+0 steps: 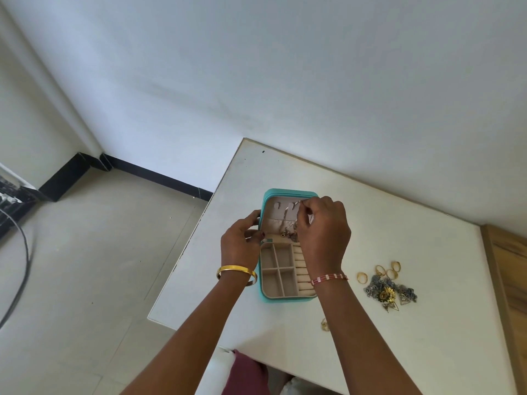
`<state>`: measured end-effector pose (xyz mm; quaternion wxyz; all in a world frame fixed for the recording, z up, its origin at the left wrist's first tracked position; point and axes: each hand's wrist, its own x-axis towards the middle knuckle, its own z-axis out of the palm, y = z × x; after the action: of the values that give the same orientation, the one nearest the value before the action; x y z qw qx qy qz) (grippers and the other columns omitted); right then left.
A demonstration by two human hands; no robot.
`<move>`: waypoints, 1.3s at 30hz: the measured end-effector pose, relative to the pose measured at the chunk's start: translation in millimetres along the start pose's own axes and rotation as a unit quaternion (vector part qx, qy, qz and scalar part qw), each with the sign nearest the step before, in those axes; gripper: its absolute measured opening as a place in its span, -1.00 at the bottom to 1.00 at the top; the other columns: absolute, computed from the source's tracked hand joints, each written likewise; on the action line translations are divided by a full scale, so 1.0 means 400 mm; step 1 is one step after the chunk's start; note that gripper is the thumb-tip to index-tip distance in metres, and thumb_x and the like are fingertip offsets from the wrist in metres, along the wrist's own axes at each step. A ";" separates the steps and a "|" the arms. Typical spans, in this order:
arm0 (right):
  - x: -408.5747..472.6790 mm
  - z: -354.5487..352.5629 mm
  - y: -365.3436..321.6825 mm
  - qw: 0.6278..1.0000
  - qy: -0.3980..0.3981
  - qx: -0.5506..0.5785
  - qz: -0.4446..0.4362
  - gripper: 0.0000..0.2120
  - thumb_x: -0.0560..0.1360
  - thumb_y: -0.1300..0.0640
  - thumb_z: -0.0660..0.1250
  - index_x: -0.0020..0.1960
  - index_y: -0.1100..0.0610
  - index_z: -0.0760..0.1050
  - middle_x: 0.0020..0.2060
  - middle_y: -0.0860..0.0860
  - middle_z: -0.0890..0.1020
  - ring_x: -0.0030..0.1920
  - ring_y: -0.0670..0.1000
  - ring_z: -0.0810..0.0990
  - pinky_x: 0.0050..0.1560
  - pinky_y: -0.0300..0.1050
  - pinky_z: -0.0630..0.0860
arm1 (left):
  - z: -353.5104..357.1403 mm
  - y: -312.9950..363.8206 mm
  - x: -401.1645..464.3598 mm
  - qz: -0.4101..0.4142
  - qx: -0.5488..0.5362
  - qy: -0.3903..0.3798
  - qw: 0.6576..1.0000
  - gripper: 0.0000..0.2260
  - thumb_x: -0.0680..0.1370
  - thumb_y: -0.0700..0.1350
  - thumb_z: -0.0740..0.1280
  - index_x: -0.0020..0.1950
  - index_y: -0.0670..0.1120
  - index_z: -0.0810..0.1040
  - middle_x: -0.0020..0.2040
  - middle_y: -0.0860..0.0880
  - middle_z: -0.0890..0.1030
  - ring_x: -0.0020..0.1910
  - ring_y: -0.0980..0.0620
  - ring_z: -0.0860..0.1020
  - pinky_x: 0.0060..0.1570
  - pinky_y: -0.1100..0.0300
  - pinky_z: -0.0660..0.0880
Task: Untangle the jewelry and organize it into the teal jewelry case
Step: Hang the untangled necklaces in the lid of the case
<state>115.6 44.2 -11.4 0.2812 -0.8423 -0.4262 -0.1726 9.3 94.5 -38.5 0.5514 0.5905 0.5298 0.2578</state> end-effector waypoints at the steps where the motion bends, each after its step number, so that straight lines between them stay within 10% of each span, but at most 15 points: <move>1: -0.001 -0.003 0.004 1.000 0.001 -0.013 -0.020 -0.92 0.34 0.28 0.45 -0.24 0.22 0.55 -0.35 0.09 0.60 -0.32 0.08 0.52 -0.42 -0.26 0.36 | 0.001 0.000 0.000 -0.002 0.000 0.000 1.000 -0.62 0.47 -0.35 0.31 0.27 -0.10 0.48 0.18 -0.07 0.58 -0.07 0.12 0.50 -0.04 0.39 0.36; 8: -0.026 -0.009 0.031 0.989 -0.027 -0.059 -0.132 -0.93 0.38 0.21 0.43 -0.18 0.21 0.59 -0.26 0.10 0.63 -0.29 0.08 0.54 -0.36 -0.18 0.47 | 0.000 0.002 -0.004 0.006 -0.001 -0.008 1.000 -0.62 0.48 -0.35 0.30 0.28 -0.11 0.47 0.17 -0.09 0.58 -0.08 0.13 0.49 0.03 0.35 0.37; 20: -0.066 -0.044 0.026 0.992 -0.047 0.085 0.075 -0.89 0.40 0.24 0.41 -0.08 0.21 0.61 -0.23 0.10 0.62 -0.20 0.04 0.53 -0.29 -0.46 0.26 | -0.001 -0.001 -0.009 0.014 0.018 -0.028 0.999 -0.59 0.51 -0.30 0.27 0.35 -0.07 0.39 0.22 -0.09 0.55 -0.04 0.12 0.48 0.14 0.19 0.42; 30: -0.133 -0.083 0.023 0.950 -0.172 0.203 0.163 -0.89 0.44 0.25 0.36 -0.06 0.17 0.62 -0.13 0.07 0.65 -0.12 0.00 0.58 -0.11 -0.17 0.54 | -0.003 -0.020 -0.057 0.037 0.057 -0.037 0.997 -0.48 0.53 -0.30 0.24 0.45 -0.01 0.20 0.33 -0.09 0.46 0.26 -0.06 0.47 0.25 0.06 0.39; 39: -0.226 -0.160 0.061 0.931 -0.158 0.233 0.230 -0.88 0.39 0.32 0.38 -0.16 0.13 0.62 -0.25 -0.03 0.63 -0.22 -0.04 0.58 -0.17 -0.31 0.49 | -0.034 -0.041 -0.158 0.029 -0.003 0.045 0.999 -0.63 0.52 -0.35 0.23 0.32 -0.16 0.40 0.22 -0.15 0.54 0.13 -0.04 0.52 0.06 0.36 0.36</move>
<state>80.0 -63.4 -17.1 0.4307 -0.8444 -0.2877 0.1368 -27.6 39.1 -32.4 0.5211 0.5920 0.5358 0.3014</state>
